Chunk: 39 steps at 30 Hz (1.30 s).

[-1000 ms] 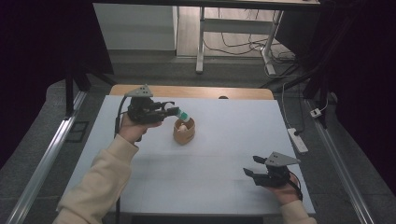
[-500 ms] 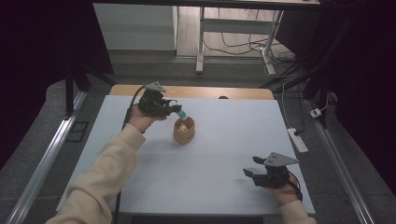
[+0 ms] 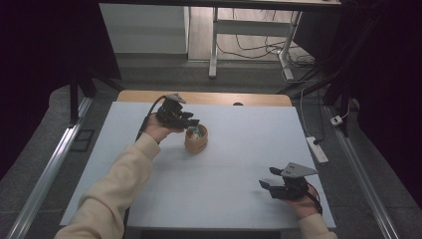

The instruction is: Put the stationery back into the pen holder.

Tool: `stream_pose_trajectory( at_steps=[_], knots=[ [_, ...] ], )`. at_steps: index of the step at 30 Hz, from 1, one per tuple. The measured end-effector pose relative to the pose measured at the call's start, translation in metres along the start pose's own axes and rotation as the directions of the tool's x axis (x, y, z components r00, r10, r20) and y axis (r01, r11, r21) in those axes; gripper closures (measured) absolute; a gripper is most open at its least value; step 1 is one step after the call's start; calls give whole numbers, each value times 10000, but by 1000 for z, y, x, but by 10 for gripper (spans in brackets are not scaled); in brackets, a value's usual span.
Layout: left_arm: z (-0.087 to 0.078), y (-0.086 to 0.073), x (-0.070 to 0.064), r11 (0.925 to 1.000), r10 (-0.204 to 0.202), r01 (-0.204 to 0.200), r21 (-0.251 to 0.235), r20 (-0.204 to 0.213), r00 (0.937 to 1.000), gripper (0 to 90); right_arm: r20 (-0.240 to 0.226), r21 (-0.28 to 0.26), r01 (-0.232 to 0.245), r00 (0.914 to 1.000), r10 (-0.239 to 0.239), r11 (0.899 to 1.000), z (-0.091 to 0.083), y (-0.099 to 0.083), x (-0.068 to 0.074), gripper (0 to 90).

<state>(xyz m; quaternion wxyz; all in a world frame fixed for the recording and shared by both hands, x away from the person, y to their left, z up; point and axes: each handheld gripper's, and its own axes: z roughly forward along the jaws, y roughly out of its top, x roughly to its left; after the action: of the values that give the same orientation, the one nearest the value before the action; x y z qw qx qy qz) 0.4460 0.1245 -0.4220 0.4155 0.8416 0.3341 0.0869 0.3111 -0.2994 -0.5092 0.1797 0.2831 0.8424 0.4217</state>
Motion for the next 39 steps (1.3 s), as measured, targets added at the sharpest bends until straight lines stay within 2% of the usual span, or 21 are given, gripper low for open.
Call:
stream_pose_trajectory(
  at_steps=[1, 4, 6, 8, 10, 11, 14, 15, 17, 18, 20, 21, 22, 23, 24, 25, 26, 30, 31, 35, 39],
  knots=[
    [-6, -1, -2, 9998, 86, -89, -191, -150, 9999, 394, 21, -29, -4, 10000, 4, 10000, -1, 1, 1, 344],
    [-12, -5, -6, 9990, 82, -92, -445, -221, 9997, 358, 36, -179, -97, 9999, 97, 9998, -2, 2, 1, 343],
    [-21, -14, -10, 9980, 141, -165, -609, -397, 9991, 342, 60, -225, -104, 9999, 105, 9997, -2, 2, 1, 343],
    [-25, -18, -12, 9979, 185, -215, -614, -489, 9986, 339, 73, -200, -94, 9999, 96, 9998, -2, 1, 0, 342],
    [-34, -31, -16, 9978, 216, -251, -622, -565, 9982, 334, 138, -195, -104, 9998, 107, 9998, -3, 1, -1, 341],
    [-34, -31, -16, 9978, 216, -251, -622, -565, 9982, 332, 123, -252, -116, 9999, 120, 9996, -2, 1, -1, 340],
    [-43, -47, -20, 9982, 246, -284, -531, -709, 9972, 332, 116, -259, -95, 9999, 98, 9996, -3, 0, -2, 340],
    [-49, -58, -23, 9986, 205, -245, -466, -841, 9962, 328, 157, -241, -89, 9998, 93, 9997, -3, 0, -2, 339],
    [-51, -63, -24, 9986, 211, -253, -459, -898, 9957, 328, 169, -211, -96, 9998, 100, 9997, -2, 0, -2, 338],
    [-55, -75, -27, 9987, 181, -221, -454, -880, 9960, 330, 181, -195, -95, 9998, 98, 9998, -2, 0, -2, 338],
    [-57, -81, -29, 9987, 168, -208, -455, -873, 9960, 334, 190, -172, -78, 9998, 81, 9998, -2, 0, -3, 337],
    [-61, -93, -33, 9989, 180, -217, -421, -868, 9961, 334, 201, -165, -60, 9998, 63, 9998, -2, 0, -3, 337],
    [-61, -93, -33, 9989, 180, -217, -421, -868, 9961, 334, 219, -165, -47, 9997, 51, 9999, -2, 0, -3, 337],
    [-65, -104, -37, 9989, 167, -206, -433, -885, 9959, 337, 226, -160, -42, 9997, 46, 9999, -2, 0, -3, 336],
    [-65, -104, -37, 9989, 167, -206, -433, -885, 9959, 337, 226, -160, -42, 9997, 46, 9999, -2, 0, -3, 336],
    [-69, -114, -41, 9987, 68, -113, -506, -890, 9960, 337, 217, -169, -44, 9998, 48, 9998, -3, 0, -3, 335],
    [-69, -114, -41, 9987, 68, -113, -506, -890, 9960, 338, 224, -172, -34, 9997, 37, 9998, -3, 0, -4, 334],
    [-74, -136, -50, 9991, 77, -120, -412, -1049, 9944, 339, 288, -116, 38, 9996, -34, 9999, -3, -1, -4, 333],
    [-74, -136, -50, 9991, 77, -120, -412, -1049, 9944, 339, 212, -134, 59, 9998, -56, 9999, -3, -1, -5, 333],
    [-77, -157, -55, 9994, -53, 17, -333, -1089, 9940, 339, 235, -198, 59, 9997, -54, 9998, -3, -1, -6, 333],
    [-78, -168, -58, 9994, -126, 87, -329, -1192, 9928, 336, 315, -153, -12, 9995, 17, 9999, -4, -2, -7, 333]
  ],
)
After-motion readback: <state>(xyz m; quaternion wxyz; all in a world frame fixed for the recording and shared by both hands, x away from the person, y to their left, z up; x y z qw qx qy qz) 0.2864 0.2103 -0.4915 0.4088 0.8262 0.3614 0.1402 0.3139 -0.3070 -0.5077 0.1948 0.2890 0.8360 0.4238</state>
